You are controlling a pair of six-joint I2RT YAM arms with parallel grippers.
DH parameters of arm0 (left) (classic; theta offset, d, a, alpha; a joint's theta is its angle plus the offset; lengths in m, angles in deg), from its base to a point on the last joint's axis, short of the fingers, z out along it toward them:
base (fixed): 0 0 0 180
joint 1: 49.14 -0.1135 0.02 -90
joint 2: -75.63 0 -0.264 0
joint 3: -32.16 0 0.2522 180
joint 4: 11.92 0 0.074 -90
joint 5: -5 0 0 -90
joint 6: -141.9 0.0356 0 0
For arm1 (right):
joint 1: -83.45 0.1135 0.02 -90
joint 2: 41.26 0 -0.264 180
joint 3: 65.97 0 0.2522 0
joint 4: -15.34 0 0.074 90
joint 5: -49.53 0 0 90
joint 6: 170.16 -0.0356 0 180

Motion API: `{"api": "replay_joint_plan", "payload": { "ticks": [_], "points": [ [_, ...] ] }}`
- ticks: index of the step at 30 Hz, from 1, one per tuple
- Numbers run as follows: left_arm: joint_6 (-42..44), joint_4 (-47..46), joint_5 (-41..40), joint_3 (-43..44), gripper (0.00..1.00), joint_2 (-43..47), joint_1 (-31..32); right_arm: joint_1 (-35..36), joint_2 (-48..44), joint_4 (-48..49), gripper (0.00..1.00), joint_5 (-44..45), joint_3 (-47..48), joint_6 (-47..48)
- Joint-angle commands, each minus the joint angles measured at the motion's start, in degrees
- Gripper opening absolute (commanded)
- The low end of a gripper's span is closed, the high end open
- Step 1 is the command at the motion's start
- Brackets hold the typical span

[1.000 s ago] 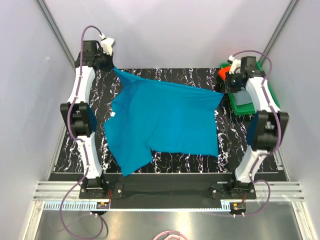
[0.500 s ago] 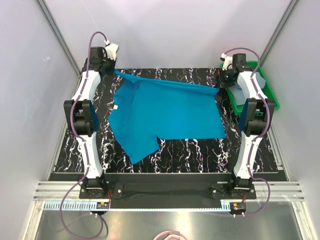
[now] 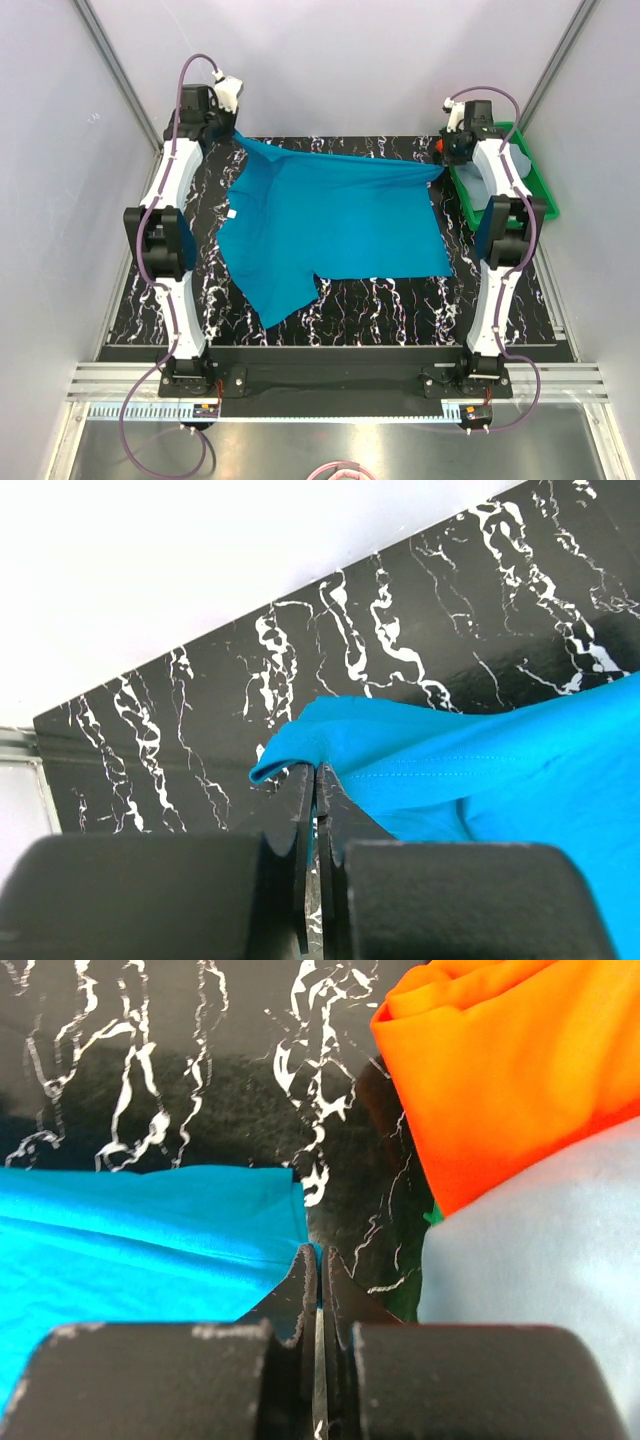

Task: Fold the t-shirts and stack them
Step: Flatten the tshirt out, then fold the tshirt

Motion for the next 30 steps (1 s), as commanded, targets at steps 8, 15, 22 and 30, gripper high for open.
{"api": "replay_joint_plan", "payload": {
  "ticks": [8,15,22,30],
  "points": [
    [-3.3,-8.1,-4.5,2.2,0.45,-2.6,1.0,1.6,6.4,5.3,0.57,9.7,8.8,0.9],
    [-12.5,-5.2,-9.9,-6.4,0.85,13.0,2.9,2.5,-4.2,0.2,1.0,12.3,7.6,-1.3],
    [-16.4,8.3,5.6,-26.6,0.8,27.2,6.7,2.8,-21.0,-8.4,0.99,-11.6,-9.9,-5.8],
    [-21.2,20.0,6.7,-43.7,0.74,36.5,10.8,7.4,-33.5,-18.0,0.84,-16.7,-35.7,3.7]
  ]
}}
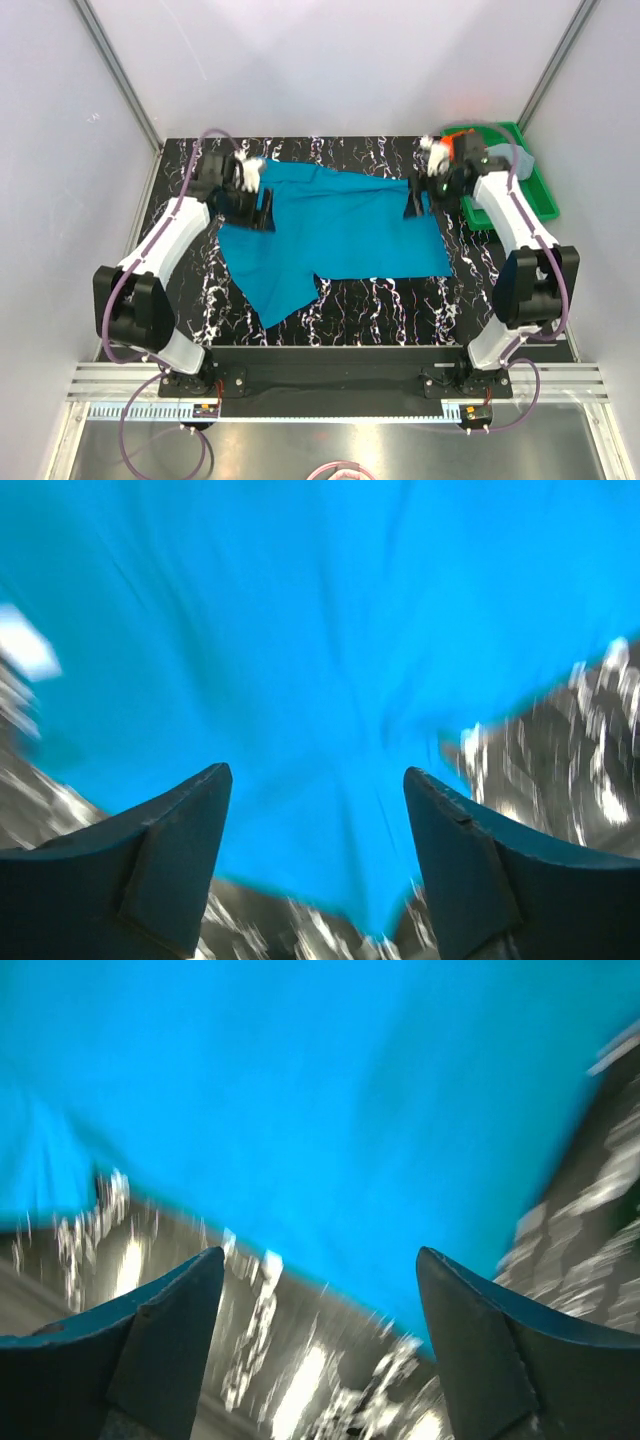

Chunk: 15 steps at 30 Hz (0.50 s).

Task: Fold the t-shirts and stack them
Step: Fold the tshirt

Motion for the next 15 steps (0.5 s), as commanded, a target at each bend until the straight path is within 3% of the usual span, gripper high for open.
{"api": "replay_joint_plan", "payload": {
  "ticks": [1,2,3,6,11,15],
  "points": [
    [-4.9,7.6,1.2,-5.3,0.7,4.6,-0.2,1.3,-4.5,-7.6,0.83,-1.3,-10.4,4.9],
    [-5.1,8.3,1.4,-6.0,0.67,5.3,-0.3,1.3,-5.5,-7.6,0.8,-0.5,-11.9,5.2],
    [-5.3,9.6,1.6,-6.8,0.57,6.1,-0.3,1.3,-6.4,-7.4,0.79,0.5,-13.1,5.1],
    [-4.5,12.7,3.3,-9.8,0.46,7.4,-0.6,1.3,-9.4,-6.4,0.73,5.4,-16.3,5.9],
    [-1.0,19.4,2.8,-11.0,0.45,4.9,-1.9,1.2,-12.8,-5.0,0.64,13.8,-21.0,9.5],
    [-1.8,22.2,2.7,-10.4,0.47,5.7,-2.9,1.3,-13.9,-4.3,0.64,16.2,-24.3,9.0]
  ]
}}
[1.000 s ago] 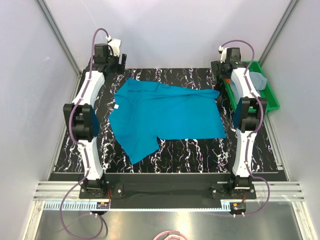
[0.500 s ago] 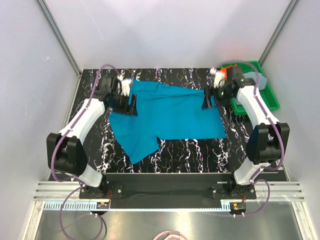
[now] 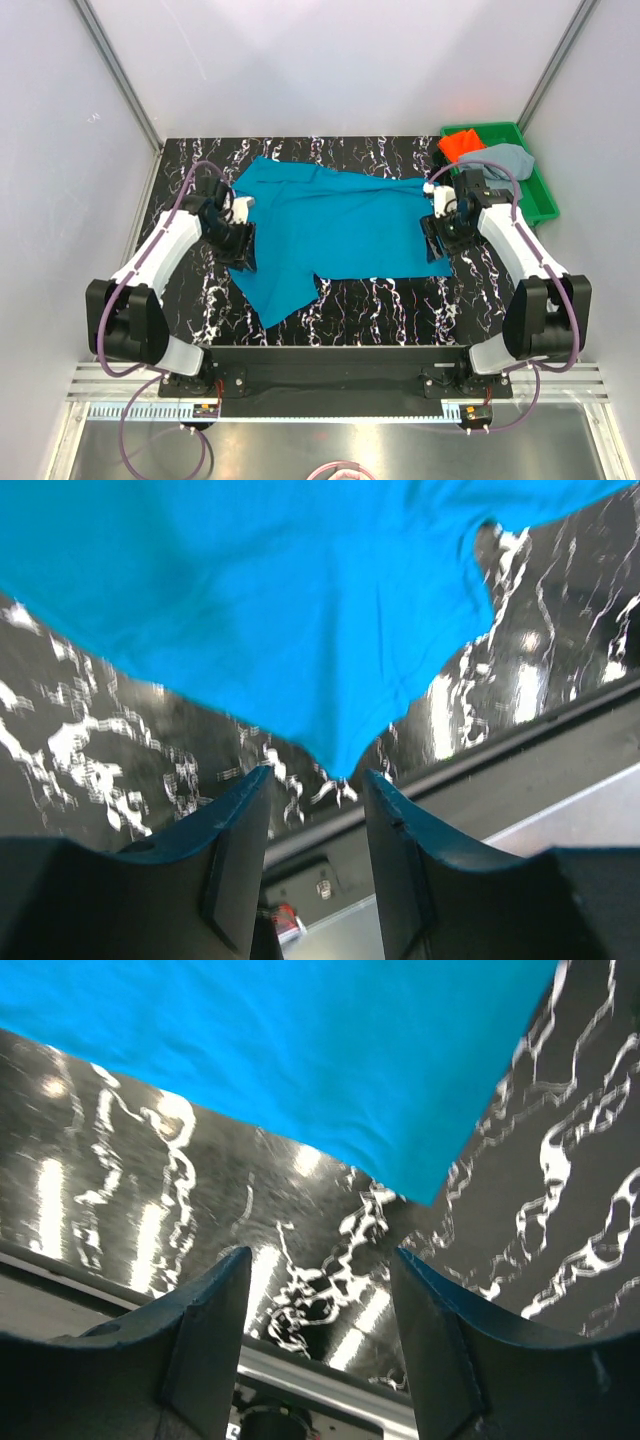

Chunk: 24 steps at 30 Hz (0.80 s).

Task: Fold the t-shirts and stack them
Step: Fold the tshirt

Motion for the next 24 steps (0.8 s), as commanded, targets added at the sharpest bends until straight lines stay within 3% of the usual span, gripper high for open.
{"api": "replay_joint_plan", "payload": {
  "ticks": [1,7,24],
  "points": [
    [-0.1,4.7,1.5,1.1,0.48,0.4,-1.1,-0.2,-1.5,1.7,0.64,5.2,-2.2,1.5],
    [-0.7,9.6,7.1,1.6,0.54,-6.3,-5.9,-0.7,0.8,2.2,0.64,7.9,-0.9,0.9],
    [-2.9,10.0,8.3,-6.1,0.55,-13.7,-6.0,-5.8,18.3,6.3,0.66,9.1,2.7,-1.3]
  ]
}}
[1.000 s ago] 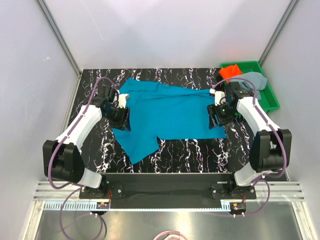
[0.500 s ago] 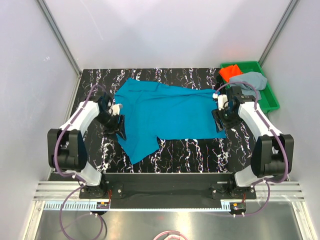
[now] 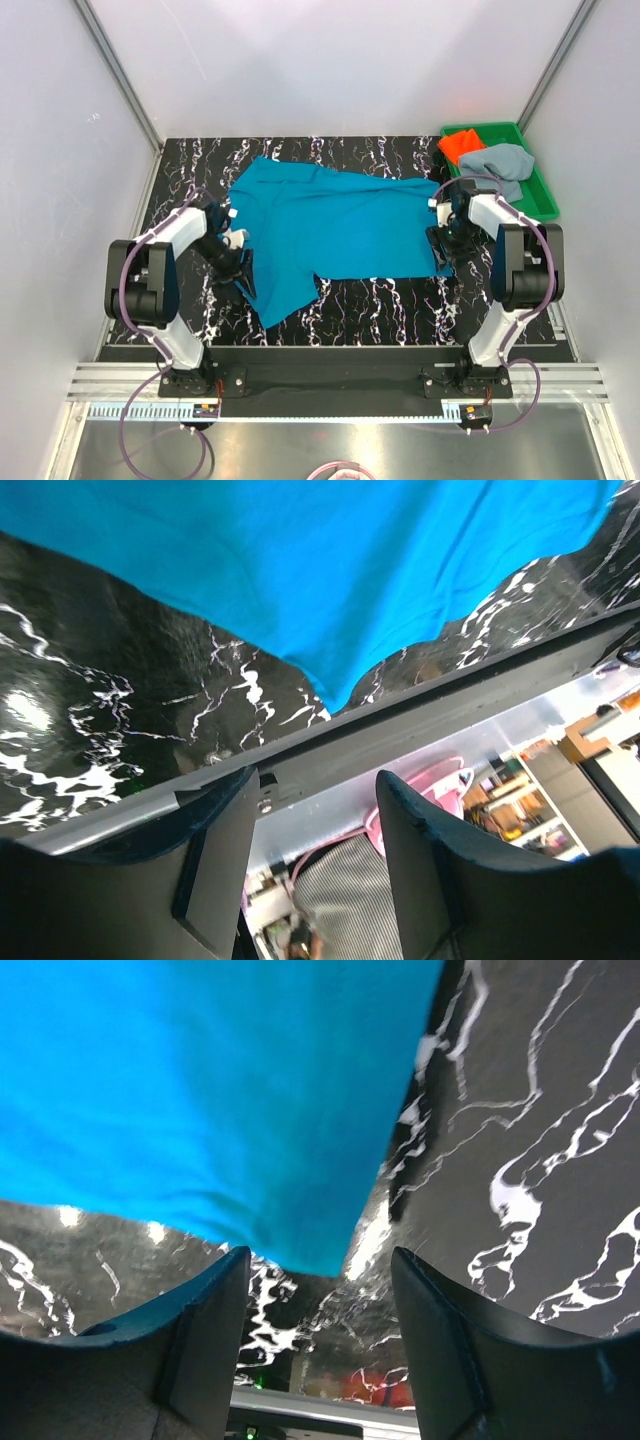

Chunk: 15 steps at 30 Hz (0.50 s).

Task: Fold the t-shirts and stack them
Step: Fold the tshirt

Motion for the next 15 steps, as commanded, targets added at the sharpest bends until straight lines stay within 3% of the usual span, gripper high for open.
{"api": "replay_joint_plan", "payload": {
  "ticks": [1,8,15],
  "points": [
    [-1.3,0.8,1.3,-1.2,0.56,-1.1,0.1,-1.0,1.2,1.6,0.66,0.6,3.8,-1.0],
    [-1.9,-0.9,1.8,-1.7,0.57,-6.6,1.1,-1.3,4.4,1.2,0.66,0.4,8.0,-1.4],
    [-2.5,-1.0,4.7,0.4,0.54,-11.8,6.9,-1.5,5.3,1.4,0.67,0.4,9.8,-1.2]
  ]
}}
